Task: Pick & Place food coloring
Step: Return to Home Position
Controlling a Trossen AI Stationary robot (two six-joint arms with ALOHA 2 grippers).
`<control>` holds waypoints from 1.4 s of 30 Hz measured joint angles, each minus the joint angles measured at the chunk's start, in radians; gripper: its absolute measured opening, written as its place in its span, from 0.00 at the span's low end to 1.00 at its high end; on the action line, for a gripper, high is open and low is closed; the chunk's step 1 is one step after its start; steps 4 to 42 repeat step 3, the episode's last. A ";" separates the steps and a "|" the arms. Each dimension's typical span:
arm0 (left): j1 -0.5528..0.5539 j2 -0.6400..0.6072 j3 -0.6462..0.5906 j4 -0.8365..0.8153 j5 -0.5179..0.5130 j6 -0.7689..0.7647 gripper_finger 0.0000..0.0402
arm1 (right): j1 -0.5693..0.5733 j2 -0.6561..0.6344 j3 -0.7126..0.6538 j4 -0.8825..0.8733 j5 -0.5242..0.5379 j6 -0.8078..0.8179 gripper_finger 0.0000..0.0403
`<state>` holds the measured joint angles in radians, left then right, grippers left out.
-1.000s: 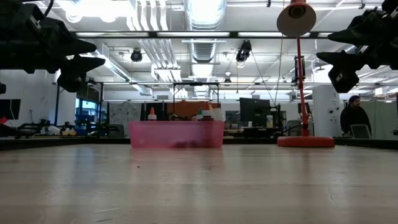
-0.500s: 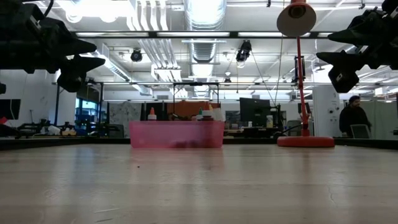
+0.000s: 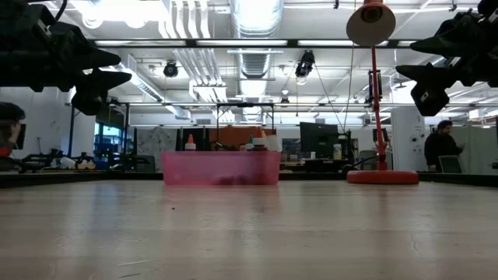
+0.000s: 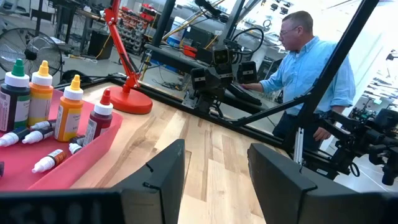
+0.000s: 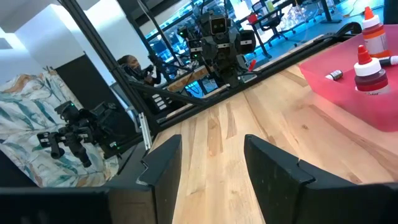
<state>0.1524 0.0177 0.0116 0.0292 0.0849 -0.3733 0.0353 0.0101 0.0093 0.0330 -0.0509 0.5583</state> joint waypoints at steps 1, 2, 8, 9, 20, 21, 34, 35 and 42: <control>0.000 0.000 0.000 0.000 0.000 0.000 0.37 | 0.000 0.000 0.000 0.000 0.000 0.000 0.41; 0.000 0.000 0.000 0.000 0.000 0.000 0.37 | 0.000 0.000 0.000 0.000 0.000 0.000 0.41; 0.000 0.000 0.000 0.000 0.000 0.000 0.37 | 0.000 0.000 0.000 0.000 0.000 0.000 0.41; 0.000 0.000 0.000 0.000 0.000 0.000 0.37 | 0.000 0.000 0.000 0.000 0.000 0.000 0.41; 0.000 0.000 0.000 0.000 0.000 0.000 0.37 | 0.000 0.000 0.000 0.000 0.000 0.000 0.41; 0.000 0.000 0.000 0.000 0.000 0.000 0.37 | 0.000 0.000 0.000 0.000 0.000 0.000 0.41; 0.000 0.000 0.000 0.000 0.000 0.000 0.37 | 0.000 0.000 0.000 0.000 0.000 0.000 0.41; 0.000 0.000 0.000 0.000 0.000 0.000 0.37 | 0.000 0.000 0.000 0.000 0.000 0.000 0.41; 0.000 0.000 0.000 0.000 0.000 0.000 0.37 | 0.000 0.000 0.000 0.000 0.000 0.000 0.41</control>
